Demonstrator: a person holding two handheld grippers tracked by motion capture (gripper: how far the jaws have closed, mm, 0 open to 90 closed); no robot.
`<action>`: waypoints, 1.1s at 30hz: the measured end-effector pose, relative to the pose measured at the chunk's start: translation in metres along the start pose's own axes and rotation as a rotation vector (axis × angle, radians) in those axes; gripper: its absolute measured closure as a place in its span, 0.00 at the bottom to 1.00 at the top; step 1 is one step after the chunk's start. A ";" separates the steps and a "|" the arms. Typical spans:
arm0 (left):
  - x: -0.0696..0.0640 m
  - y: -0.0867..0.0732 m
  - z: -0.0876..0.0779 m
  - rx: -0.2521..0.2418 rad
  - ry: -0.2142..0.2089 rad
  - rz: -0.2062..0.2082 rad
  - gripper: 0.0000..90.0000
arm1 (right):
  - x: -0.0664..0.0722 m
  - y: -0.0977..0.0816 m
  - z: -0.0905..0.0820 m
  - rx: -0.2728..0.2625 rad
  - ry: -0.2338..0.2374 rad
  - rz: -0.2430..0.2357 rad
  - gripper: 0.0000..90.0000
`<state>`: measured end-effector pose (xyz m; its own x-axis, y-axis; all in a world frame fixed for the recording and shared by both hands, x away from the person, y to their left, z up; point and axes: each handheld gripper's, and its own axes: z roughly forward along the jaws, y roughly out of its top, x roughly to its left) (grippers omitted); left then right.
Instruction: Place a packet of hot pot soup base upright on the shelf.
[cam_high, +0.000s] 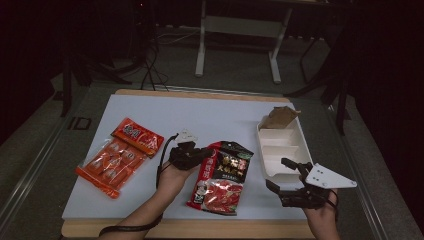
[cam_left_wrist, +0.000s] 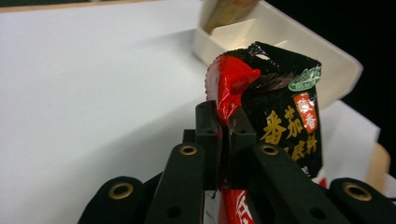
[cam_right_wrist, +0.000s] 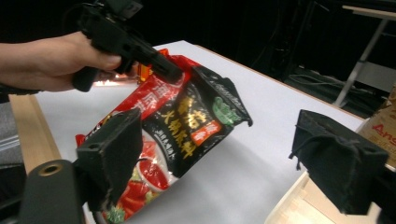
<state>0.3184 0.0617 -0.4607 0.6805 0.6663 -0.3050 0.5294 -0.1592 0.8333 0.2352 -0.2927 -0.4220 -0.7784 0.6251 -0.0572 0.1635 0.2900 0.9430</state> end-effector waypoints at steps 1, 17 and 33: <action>-0.001 0.000 -0.002 -0.003 -0.010 0.007 0.97 | 0.000 0.001 0.001 0.011 -0.006 -0.001 0.16; -0.018 0.011 -0.033 -0.107 -0.020 0.077 0.97 | 0.008 0.007 0.016 0.128 0.116 0.157 0.18; -0.026 0.020 -0.034 -0.178 -0.083 0.076 0.97 | 0.001 0.018 0.039 0.112 0.061 0.213 0.17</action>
<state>0.2945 0.0660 -0.4207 0.7584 0.5935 -0.2695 0.3826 -0.0707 0.9212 0.2615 -0.2583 -0.4176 -0.7539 0.6367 0.1618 0.3909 0.2368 0.8894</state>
